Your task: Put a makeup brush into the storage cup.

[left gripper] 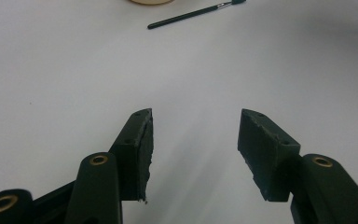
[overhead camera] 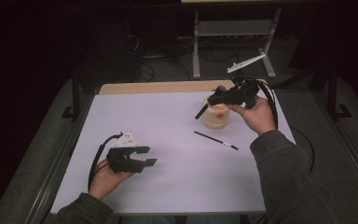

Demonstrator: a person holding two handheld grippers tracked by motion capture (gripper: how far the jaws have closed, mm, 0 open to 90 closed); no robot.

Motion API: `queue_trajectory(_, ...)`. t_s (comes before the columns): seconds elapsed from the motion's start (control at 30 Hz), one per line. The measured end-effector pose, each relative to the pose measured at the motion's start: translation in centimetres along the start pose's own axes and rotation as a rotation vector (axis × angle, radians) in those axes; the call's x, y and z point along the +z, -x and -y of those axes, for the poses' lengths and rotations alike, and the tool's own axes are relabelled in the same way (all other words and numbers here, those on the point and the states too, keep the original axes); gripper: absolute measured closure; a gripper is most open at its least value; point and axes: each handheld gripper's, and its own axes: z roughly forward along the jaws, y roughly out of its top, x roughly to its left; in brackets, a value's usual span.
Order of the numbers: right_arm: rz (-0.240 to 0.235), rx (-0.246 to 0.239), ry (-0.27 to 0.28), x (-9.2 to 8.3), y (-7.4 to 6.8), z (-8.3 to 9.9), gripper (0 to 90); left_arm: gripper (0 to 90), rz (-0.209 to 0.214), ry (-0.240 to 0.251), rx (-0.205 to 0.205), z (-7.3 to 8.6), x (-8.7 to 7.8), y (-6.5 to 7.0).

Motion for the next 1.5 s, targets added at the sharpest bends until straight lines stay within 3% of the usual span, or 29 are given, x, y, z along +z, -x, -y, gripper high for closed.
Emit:
queue_trajectory(0.53,0.093,0.027,-0.002,-1.4,2.0,-3.2,76.9,43.2,-0.011,0.004,-0.005,0.1,-0.2,-0.5)
queue_trajectory(1.03,0.181,0.133,-0.028,-1.4,5.1,-2.9,76.9,42.3,-0.006,0.007,-0.015,0.2,-0.2,-0.6)
queue_trajectory(1.5,0.206,0.167,-0.028,-0.9,6.3,-1.8,76.8,40.7,-0.014,0.016,-0.024,0.2,-0.3,-0.7)
